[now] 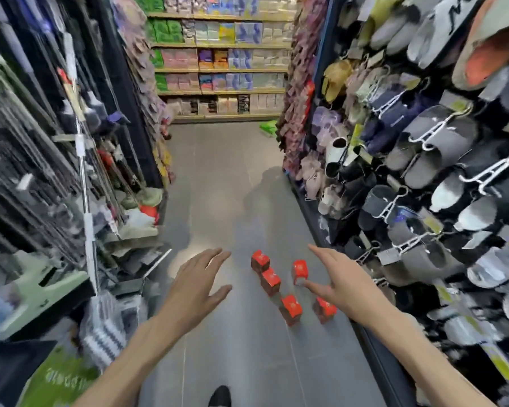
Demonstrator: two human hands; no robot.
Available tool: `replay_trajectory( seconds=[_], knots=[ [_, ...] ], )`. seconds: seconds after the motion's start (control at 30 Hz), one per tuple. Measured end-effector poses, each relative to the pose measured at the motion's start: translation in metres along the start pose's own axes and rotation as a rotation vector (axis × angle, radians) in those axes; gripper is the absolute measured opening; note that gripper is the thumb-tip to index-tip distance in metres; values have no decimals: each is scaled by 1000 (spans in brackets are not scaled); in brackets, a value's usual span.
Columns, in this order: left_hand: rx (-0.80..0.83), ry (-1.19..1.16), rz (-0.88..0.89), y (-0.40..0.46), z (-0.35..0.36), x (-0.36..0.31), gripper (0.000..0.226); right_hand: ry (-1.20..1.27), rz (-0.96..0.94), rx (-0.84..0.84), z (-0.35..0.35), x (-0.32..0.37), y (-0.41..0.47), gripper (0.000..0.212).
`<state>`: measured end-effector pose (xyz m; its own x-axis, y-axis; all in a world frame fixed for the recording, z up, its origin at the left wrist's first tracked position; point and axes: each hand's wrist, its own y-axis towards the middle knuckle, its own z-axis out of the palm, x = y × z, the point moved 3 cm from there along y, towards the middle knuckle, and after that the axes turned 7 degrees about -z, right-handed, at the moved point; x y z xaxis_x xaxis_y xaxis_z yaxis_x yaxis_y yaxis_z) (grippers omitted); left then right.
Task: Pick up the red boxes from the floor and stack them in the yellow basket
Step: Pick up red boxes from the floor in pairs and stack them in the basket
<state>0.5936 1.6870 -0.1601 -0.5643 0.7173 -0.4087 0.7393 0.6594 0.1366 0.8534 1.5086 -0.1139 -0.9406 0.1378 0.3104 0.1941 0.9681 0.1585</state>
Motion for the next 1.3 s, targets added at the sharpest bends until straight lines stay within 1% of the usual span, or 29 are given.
replay_trajectory(
  seconds=[0.13,0.27,0.43,0.5,0.63,0.8,0.87,0.97,1.07,1.2,1.23,1.27,1.3],
  knots=[
    [70,18,57,97,16,42,68,59,110,18,24,-41,69,80],
    [161,22,100,186,52,69,68,108,190,31,55,-88,123,74],
    [262,-14,100,290,127,109,69,186,263,53,120,-164,185,71],
    [305,-26,95,329,161,128,67,227,303,88,152,-201,210,68],
    [360,-60,71,397,237,168,65,286,399,157,221,-272,253,71],
    [453,-111,68,463,359,215,67,344,516,187,324,-340,294,72],
    [495,-94,104,482,418,238,70,386,549,188,372,-359,303,71],
    [558,-51,154,507,513,275,77,382,594,187,449,-389,312,72],
    [594,-24,196,523,599,311,86,385,637,206,517,-411,309,74],
    [694,73,275,534,746,379,100,437,723,189,642,-441,292,79],
    [697,94,275,545,752,383,103,452,724,189,644,-443,292,80],
    [694,121,306,550,785,394,106,498,728,193,670,-447,286,80],
    [706,161,329,555,815,404,108,497,738,154,693,-452,278,78]
  ],
)
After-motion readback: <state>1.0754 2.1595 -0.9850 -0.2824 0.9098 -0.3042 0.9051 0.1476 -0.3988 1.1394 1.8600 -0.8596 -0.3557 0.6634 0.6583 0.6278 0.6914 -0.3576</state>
